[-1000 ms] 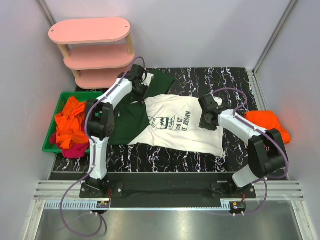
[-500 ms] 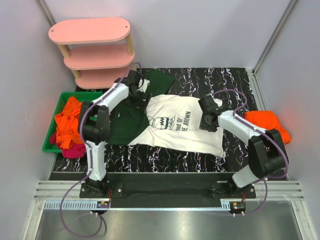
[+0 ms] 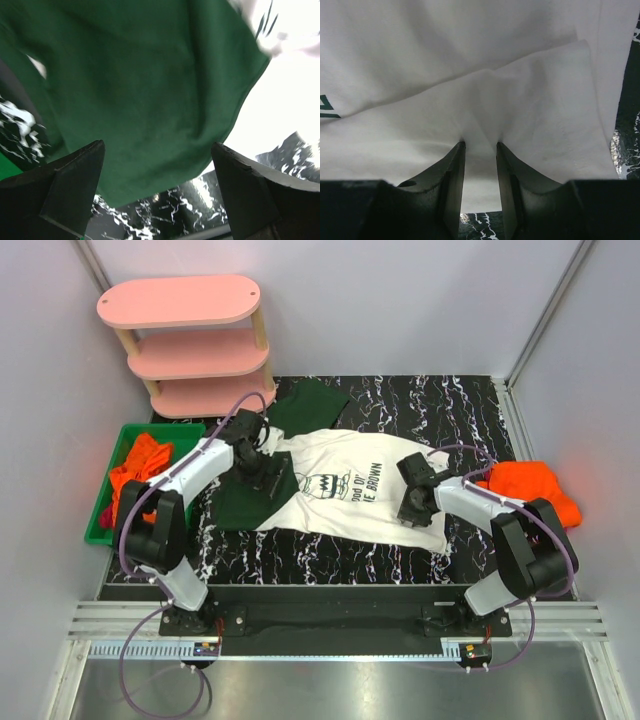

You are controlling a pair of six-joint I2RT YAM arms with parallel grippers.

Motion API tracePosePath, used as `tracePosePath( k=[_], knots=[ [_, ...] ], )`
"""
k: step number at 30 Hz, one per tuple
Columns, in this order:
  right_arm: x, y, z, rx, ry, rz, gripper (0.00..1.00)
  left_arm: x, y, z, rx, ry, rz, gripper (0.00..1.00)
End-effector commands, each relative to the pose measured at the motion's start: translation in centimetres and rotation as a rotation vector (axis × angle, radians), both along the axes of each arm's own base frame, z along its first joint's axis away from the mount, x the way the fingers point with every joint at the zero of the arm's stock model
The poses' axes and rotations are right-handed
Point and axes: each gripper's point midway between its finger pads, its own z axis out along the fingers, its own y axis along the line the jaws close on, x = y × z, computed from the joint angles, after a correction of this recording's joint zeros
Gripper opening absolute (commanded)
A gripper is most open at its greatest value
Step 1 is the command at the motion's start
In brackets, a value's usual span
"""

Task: Fold and stack the t-shirts
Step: Fold the flattened tshirt in 1/3 of the way

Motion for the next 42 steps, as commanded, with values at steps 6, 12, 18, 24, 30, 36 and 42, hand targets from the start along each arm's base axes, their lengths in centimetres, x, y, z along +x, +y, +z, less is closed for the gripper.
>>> tracePosePath(
  k=[6,12,18,24,30,36,42],
  knots=[
    [1.2,1.0,-1.0,0.032,-0.012,-0.075,0.39,-1.6,0.6,-3.3,0.039,0.125,-0.026,0.91],
    [1.2,-0.5,-0.8,-0.059,0.010,-0.145,0.41,-3.0,2.2,-6.3,0.127,0.231,-0.007,0.89],
    [0.3,-3.2,-0.5,-0.200,0.080,-0.224,0.42,-3.3,3.5,-6.7,0.162,0.250,0.013,0.89],
    [0.0,-5.8,-0.9,-0.189,0.137,-0.335,0.43,-3.3,4.6,-7.0,0.151,0.273,0.059,0.89],
    [0.2,-7.3,-1.2,-0.204,0.157,-0.354,0.43,-3.4,4.5,-7.0,0.134,0.279,0.063,0.88],
    [2.5,-5.3,0.3,-0.109,0.048,-0.261,0.41,-3.0,2.9,-5.3,0.039,0.237,0.039,0.88],
    [6.4,-5.1,6.9,-0.083,-0.193,-0.226,0.47,0.1,-0.1,1.6,-0.151,0.013,0.007,0.93]
  ],
)
